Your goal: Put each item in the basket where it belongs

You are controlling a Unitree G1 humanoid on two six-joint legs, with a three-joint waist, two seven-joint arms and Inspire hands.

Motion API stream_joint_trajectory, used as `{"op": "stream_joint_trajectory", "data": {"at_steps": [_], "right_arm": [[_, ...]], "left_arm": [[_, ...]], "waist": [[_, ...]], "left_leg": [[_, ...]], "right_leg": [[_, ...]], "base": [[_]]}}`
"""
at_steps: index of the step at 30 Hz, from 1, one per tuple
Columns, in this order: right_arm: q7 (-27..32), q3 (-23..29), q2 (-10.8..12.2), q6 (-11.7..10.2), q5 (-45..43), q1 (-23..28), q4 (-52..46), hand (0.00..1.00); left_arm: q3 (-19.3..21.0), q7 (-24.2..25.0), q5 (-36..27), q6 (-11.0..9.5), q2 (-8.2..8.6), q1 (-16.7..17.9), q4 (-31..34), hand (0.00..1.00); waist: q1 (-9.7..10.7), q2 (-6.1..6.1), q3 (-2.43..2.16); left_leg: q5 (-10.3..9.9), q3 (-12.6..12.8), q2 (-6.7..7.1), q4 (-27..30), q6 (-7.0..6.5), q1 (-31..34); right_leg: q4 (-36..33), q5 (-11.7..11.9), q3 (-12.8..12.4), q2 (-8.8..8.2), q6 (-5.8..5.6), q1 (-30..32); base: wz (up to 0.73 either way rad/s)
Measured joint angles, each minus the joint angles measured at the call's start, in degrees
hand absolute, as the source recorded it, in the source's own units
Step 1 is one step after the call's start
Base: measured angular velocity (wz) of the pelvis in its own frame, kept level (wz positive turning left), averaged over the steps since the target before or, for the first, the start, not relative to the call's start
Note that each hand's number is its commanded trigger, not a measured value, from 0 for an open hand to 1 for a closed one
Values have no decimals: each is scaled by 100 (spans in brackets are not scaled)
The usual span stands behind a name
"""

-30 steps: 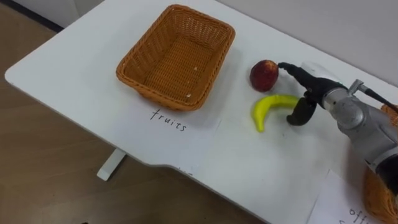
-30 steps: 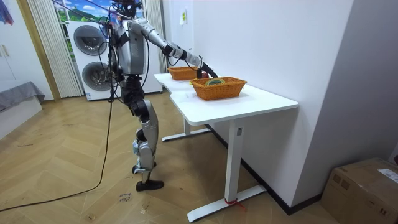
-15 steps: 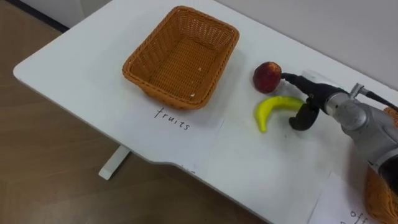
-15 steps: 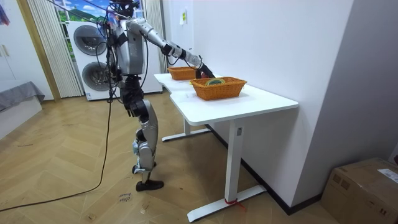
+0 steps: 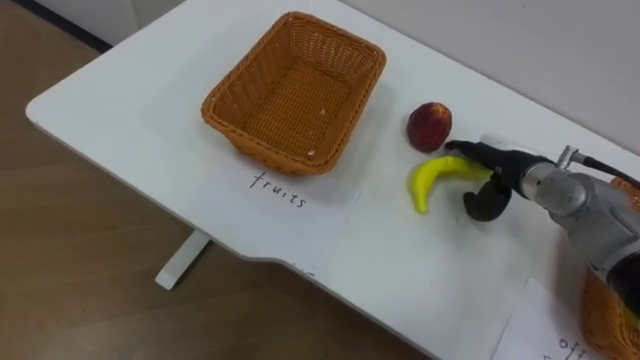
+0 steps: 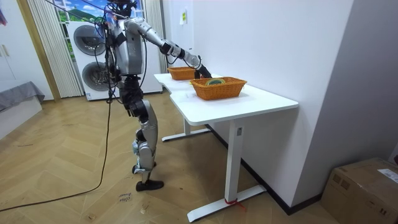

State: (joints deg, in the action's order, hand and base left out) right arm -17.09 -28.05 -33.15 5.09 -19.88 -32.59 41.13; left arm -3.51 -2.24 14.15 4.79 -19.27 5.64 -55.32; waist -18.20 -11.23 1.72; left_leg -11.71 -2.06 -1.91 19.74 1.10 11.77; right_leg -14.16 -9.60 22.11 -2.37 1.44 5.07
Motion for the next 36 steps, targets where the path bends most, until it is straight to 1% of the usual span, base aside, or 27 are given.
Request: {"op": "stream_joint_trajectory", "data": {"at_steps": [8, 9, 10, 11, 12, 15, 17, 21, 23, 25, 29, 36], "right_arm": [[-4, -3, 0, 36, -55, 2, 56, 0], [-4, -6, 0, 46, -72, 2, 55, 7], [-6, -6, 0, 64, -91, 2, 56, 65], [-6, -8, 0, 75, -95, 2, 56, 94], [-6, -9, 0, 78, -99, 2, 55, 100], [73, -6, 0, 89, -135, -8, 54, 100], [245, 4, 0, 138, -222, -112, 65, 100], [361, -1, 1, 246, -322, -213, 84, 100], [436, 3, 1, 251, -343, -219, 80, 100], [489, 8, 1, 251, -348, -238, 71, 100], [519, 7, -11, 254, -376, -234, 22, 100], [531, 5, -11, 252, -338, -233, -9, 100]], "left_arm": [[-93, 6, -6, 0, -34, 4, 0, 0], [-102, 5, -6, 0, -35, 3, 0, 0], [-115, 5, -5, 0, -35, 4, 0, 0], [-116, 6, -5, 0, -34, 5, -1, 0], [-116, 6, -4, 1, -34, 5, -1, 0], [-116, 5, -4, 1, -34, 4, -1, 0], [-116, 5, -4, 1, -34, 2, -1, 0], [-118, 4, -5, 1, -35, -4, -1, 0], [-118, 3, -4, 7, -34, 1, -2, 0], [-118, 3, -2, 7, -34, -23, -2, 0], [-117, -3, -16, 7, -35, -92, -6, 0], [-118, -6, -19, 9, -34, -110, -4, 0]], "waist": [[-81, -2, 4], [-90, -3, 4], [-101, -5, 5], [-108, -8, 7], [-109, -9, 7], [-112, -10, 8], [-112, -10, 8], [-126, -11, 9], [-133, -19, 14], [-135, -20, 29], [-148, -22, 28], [-144, -12, 29]], "left_leg": [[-1, 2, -2, 2, 0, -10], [-1, 3, -2, 2, 0, -7], [-1, 3, -2, 3, 0, -5], [-1, 3, -3, 3, 0, -4], [-1, 3, -3, 3, 1, -5], [-1, 3, -3, 4, 1, -7], [-1, 3, -3, 3, 0, -12], [-1, -1, -4, 2, 0, -12], [-2, -1, -4, -4, -2, -11], [-4, -3, -6, -12, -3, -6], [-8, -26, -7, -14, -1, 37], [-22, -40, -44, -10, 25, 42]], "right_leg": [[-39, 0, -5, -7, 0, 0], [-40, 0, -5, -7, 0, 1], [-40, 0, -4, -7, 0, 2], [-40, 0, -1, -8, 0, 4], [-40, 0, 1, -9, 0, 5], [-40, -1, 3, -11, 0, 5], [-39, -1, 6, -10, 0, 5], [-36, -1, 22, -10, 0, 4], [-34, -1, 42, -11, -1, 4], [-28, -1, 71, -12, -1, 7], [59, 0, 80, 12, -1, 8], [64, 0, 79, 50, 0, 8]], "base": [[0], [0], [0], [0], [0], [0], [0], [0], [0], [0], [1], [0]]}}
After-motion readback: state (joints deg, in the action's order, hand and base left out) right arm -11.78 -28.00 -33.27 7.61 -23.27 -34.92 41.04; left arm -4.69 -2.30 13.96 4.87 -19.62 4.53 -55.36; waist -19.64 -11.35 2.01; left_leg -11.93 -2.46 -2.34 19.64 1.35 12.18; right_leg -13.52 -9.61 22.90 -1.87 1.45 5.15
